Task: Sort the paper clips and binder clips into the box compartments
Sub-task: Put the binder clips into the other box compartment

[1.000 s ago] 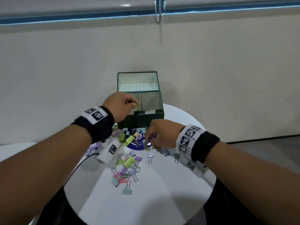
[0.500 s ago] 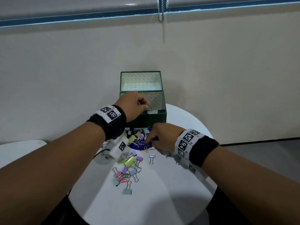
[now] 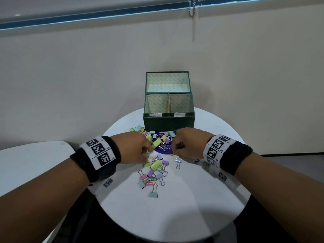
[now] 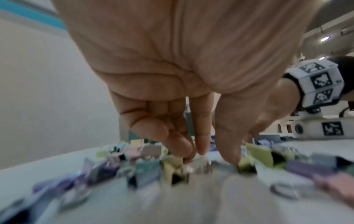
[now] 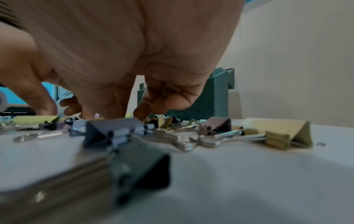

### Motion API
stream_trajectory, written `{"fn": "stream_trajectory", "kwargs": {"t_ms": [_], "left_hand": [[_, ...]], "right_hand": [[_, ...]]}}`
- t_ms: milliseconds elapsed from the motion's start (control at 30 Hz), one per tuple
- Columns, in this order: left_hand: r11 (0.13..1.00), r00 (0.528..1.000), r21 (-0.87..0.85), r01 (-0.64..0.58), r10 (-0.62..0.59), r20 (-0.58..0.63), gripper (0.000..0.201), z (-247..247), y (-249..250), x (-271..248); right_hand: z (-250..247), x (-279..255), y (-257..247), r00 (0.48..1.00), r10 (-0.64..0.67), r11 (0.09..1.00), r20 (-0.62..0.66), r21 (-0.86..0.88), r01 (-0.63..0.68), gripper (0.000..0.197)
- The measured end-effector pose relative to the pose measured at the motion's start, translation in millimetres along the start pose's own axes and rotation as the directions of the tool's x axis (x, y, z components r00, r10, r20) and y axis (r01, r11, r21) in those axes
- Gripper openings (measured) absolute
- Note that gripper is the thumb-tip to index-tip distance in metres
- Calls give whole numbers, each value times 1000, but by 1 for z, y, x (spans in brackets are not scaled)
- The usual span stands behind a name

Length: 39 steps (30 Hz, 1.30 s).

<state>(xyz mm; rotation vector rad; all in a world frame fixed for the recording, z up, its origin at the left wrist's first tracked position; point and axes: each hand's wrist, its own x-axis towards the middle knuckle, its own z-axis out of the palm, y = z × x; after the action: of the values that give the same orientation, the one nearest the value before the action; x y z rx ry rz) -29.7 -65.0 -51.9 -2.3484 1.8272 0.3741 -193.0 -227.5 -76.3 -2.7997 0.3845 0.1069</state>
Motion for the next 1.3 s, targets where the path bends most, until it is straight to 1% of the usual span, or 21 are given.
{"fn": "stream_trajectory", "kwargs": {"t_ms": [67,167,233,267,333,367,467,533,567,600,633,700,767,833,900,967,1033,1133,1167,1233,1300], "left_hand": [[999,1000,-32,1,-2,-26,19,5,-1,-2],[995,999,-96,23,-27,-37,7,7,-3,-4],[990,999,-132,41,-45,-28,11,8,-7,-6],[989,998,-136,49,-53,-24,12,8,-9,-6],[988,998,-140,62,-66,-25,11,9,-11,-7],[987,997,-145,69,-75,-31,9,9,-12,-7],[982,992,-175,73,-90,-89,14,9,-11,-9],[983,987,-177,40,-67,-149,8,9,-9,-11],[984,985,-176,23,-53,-164,8,10,-8,-12],[986,986,-168,18,-46,-159,15,11,-6,-13],[988,989,-151,23,-44,-140,23,13,-5,-13],[993,993,-111,42,-54,-106,33,15,-2,-12],[994,994,-102,44,-54,-98,34,17,-1,-11],[993,995,-119,14,-25,-97,31,17,2,-11],[993,995,-114,-27,16,-94,27,16,6,-11],[994,995,-97,-41,32,-99,22,16,9,-9],[995,994,-96,-41,31,-107,15,16,12,-8],[994,993,-98,-40,29,-113,5,16,13,-6],[995,994,-93,-34,24,-107,4,15,13,-5],[997,995,-78,-10,2,-103,8,15,13,-5],[996,990,-89,23,-35,-137,8,13,13,-5]], "right_hand": [[-1,0,-2,999,38,999,-36,10,-37,11],[-2,-2,-6,992,106,992,-68,78,-101,15],[1,-2,-11,992,65,996,-104,69,-58,12],[4,-2,-13,994,31,998,-105,59,-25,16],[6,-2,-22,999,-24,1000,-45,13,25,41],[6,0,-26,999,-33,999,1,-18,33,48],[4,8,-30,998,5,998,69,-64,0,50],[3,15,-30,997,47,995,66,-95,-40,45],[3,17,-29,997,60,994,57,-91,-55,35],[3,18,-28,997,59,996,43,-68,-56,23],[1,18,-28,998,58,997,31,-49,-57,16],[1,18,-25,999,35,999,3,10,-35,17],[0,18,-23,1000,8,997,-3,74,-8,15],[0,18,-22,1000,-14,994,9,111,12,11],[2,18,-23,1000,-17,996,26,87,15,7],[3,19,-25,998,-24,999,61,48,21,19],[4,21,-28,997,-35,999,72,40,32,21],[5,22,-27,997,-60,995,49,77,56,3],[5,22,-28,998,-54,996,35,78,51,9],[7,21,-31,998,-48,997,37,61,46,29],[8,20,-35,997,-50,999,64,-8,50,36]]}}
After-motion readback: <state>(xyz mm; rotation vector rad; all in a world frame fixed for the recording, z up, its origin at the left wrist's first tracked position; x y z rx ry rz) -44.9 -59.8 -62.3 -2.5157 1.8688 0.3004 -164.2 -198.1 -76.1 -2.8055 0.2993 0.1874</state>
